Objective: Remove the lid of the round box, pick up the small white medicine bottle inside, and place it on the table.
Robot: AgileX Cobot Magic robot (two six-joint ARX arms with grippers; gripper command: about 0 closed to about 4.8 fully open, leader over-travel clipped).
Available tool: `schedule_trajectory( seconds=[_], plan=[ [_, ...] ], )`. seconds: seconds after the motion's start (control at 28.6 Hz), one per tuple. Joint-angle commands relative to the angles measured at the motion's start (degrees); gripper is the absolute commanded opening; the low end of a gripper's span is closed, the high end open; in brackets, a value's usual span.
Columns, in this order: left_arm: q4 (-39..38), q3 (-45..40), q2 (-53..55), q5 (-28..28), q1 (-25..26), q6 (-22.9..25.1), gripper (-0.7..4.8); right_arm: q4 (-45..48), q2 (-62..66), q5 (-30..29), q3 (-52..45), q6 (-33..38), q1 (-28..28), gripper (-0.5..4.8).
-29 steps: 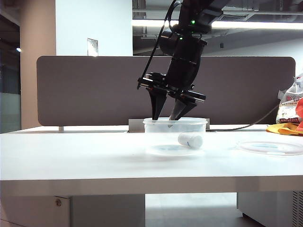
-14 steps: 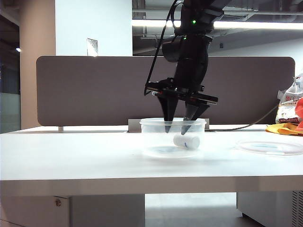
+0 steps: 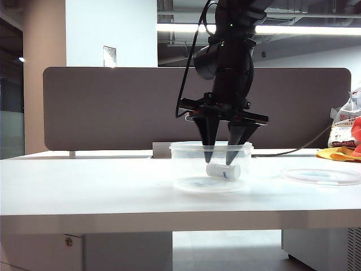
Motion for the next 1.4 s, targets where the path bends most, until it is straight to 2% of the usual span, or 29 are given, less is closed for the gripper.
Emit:
schedule_trajectory(
  seconds=[0.04,0.14,0.39,0.53,0.81,1.09,1.23,1.4],
  plan=[
    [0.17,0.15,-0.22,0.22,0.09,0.2,3.08,4.26,-0.33,-0.02,0.15,-0.46,0.44,2.12],
    [0.15,0.13,-0.22,0.2,0.09,0.26,3.08,8.04,-0.31,1.01,0.15,-1.7,0.5,2.12],
    [-0.02,0.13,-0.22,-0.17,0.09,0.26,3.08,11.87,-0.28,11.82,0.15,-5.46,0.37,2.12],
    [-0.02,0.09,-0.22,-0.17,0.09,0.24,3.08,13.38,-0.26,14.91,0.15,-7.13,0.37,2.12],
    [-0.02,0.11,-0.22,-0.17,0.09,0.24,3.08,15.91,0.07,15.5,0.07,-7.74,0.37,2.12],
    [-0.02,0.11,-0.28,-0.17,0.09,0.26,3.09,13.27,3.43,15.5,0.07,-7.72,0.13,2.13],
    [-0.02,0.11,-0.52,-0.17,0.09,0.42,3.08,11.72,4.79,15.52,0.07,-7.54,-0.39,2.46],
    [-0.02,0.11,-0.57,-0.17,0.09,0.79,3.09,11.56,4.96,18.49,0.15,-7.5,-0.57,2.45]
  ],
)
